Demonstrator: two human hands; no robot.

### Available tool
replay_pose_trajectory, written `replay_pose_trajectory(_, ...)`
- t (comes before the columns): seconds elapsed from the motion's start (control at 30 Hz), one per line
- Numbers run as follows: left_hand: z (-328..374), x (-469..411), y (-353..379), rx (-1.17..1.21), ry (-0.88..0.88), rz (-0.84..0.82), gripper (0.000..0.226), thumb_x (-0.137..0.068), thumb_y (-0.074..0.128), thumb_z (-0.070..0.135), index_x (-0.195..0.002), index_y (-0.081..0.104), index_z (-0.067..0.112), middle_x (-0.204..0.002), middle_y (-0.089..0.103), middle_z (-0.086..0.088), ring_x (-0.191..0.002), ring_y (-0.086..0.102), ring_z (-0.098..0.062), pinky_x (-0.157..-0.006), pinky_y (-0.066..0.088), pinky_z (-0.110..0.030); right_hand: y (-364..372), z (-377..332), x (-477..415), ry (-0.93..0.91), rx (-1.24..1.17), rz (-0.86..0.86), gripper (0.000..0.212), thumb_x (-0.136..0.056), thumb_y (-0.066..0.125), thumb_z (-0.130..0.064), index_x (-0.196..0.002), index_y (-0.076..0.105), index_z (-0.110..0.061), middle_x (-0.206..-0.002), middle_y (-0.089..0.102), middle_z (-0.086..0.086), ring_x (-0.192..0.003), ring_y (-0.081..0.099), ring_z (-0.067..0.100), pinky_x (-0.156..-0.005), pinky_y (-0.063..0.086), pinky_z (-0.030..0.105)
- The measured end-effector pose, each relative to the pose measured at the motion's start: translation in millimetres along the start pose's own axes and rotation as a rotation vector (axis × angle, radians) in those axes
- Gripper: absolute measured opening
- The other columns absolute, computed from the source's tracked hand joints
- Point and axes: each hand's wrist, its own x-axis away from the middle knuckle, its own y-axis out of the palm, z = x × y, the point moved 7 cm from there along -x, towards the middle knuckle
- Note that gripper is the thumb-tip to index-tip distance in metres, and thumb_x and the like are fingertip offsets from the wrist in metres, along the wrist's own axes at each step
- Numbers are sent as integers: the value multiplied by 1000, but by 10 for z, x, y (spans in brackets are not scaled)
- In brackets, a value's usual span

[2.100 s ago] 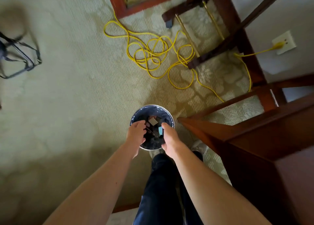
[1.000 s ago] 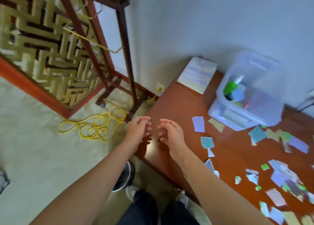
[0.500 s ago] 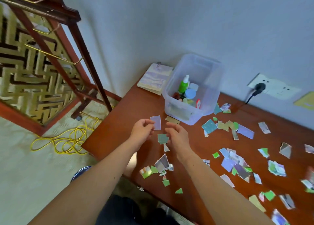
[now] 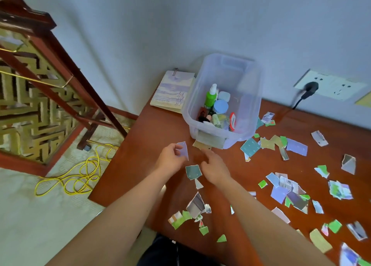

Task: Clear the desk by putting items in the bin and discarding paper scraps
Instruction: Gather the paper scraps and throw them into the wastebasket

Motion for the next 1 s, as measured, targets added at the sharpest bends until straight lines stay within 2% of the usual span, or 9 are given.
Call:
replay_pose_trajectory(0.1, 8, -157, -12, -179, 44, -5, 51, -75, 74, 27, -122, 55, 24, -115, 54, 0, -93, 59, -20, -75, 47, -29, 26, -70, -112, -52, 203, 33, 60, -90, 46, -10, -146, 36, -30, -150, 42, -4, -135, 42, 23, -108, 39, 41)
replay_pose_trajectory(0.17, 5, -236, -6, -282, 60, -8, 63, -74, 76, 35, -130, 49, 26, -127, 45, -1, -107, 58, -24, -87, 49, -35, 87, -50, -172, -60, 353, 5, 65, -92, 46, -12, -151, 24, -28, -157, 29, -3, -145, 25, 21, -118, 24, 46)
replay_pose_trajectory(0.23, -2, -307, 16, -375, 80, -24, 72, -75, 76, 40, -136, 43, 26, -134, 37, -3, -115, 53, -27, -92, 48, -38, 153, 29, -175, -36, 450, -34, 69, -95, 48, -17, -154, 14, -27, -162, 14, -3, -150, 8, 19, -121, 10, 48)
replay_pose_trajectory(0.3, -9, -359, 50, -439, 91, -43, 77, -74, 76, 42, -140, 38, 24, -137, 31, -4, -118, 49, -28, -93, 47, -39, 193, 97, -119, -20, 482, -17, 71, -95, 52, -20, -154, 15, -26, -163, 9, -5, -150, 4, 17, -120, 7, 47)
replay_pose_trajectory(0.37, -3, -386, 83, -505, 104, -43, 76, -74, 77, 43, -137, 39, 23, -137, 29, -5, -118, 48, -28, -92, 48, -38, 180, 115, -56, -11, 491, 64, 67, -93, 58, -23, -151, 26, -28, -160, 20, -6, -149, 15, 16, -120, 14, 42)
replay_pose_trajectory(0.47, -4, -418, 127, -600, 137, -23, 67, -73, 78, 41, -127, 43, 21, -132, 33, -7, -113, 51, -27, -89, 51, -36, 123, 105, -30, 26, 476, 187, 58, -89, 65, -27, -142, 41, -32, -148, 42, -9, -136, 37, 15, -107, 38, 32)
replay_pose_trajectory(0.57, -8, -447, 157, -640, 180, -23, 62, -73, 78, 45, -121, 48, 20, -128, 37, -6, -111, 50, -24, -89, 52, -35, 91, 77, -80, 68, 445, 248, 53, -90, 64, -30, -138, 44, -34, -142, 46, -8, -128, 43, 16, -93, 48, 29)
replay_pose_trajectory(0.7, 2, -470, 109, -724, 225, 20, 78, -71, 75, 54, -132, 37, 22, -131, 38, -5, -118, 45, -23, -90, 46, -31, 116, 115, -151, 148, 419, 254, 52, -91, 62, -29, -138, 40, -36, -141, 42, -4, -126, 42, 18, -89, 50, 30)
replay_pose_trajectory(1.0, 15, -489, 98, -740, 238, -35, 63, -73, 74, 52, -120, 46, 23, -127, 37, -4, -114, 42, -24, -91, 43, -33, 130, 176, -258, 206, 417, 243, 45, -86, 68, -23, -125, 48, -27, -130, 46, 1, -120, 44, 20, -90, 51, 31)
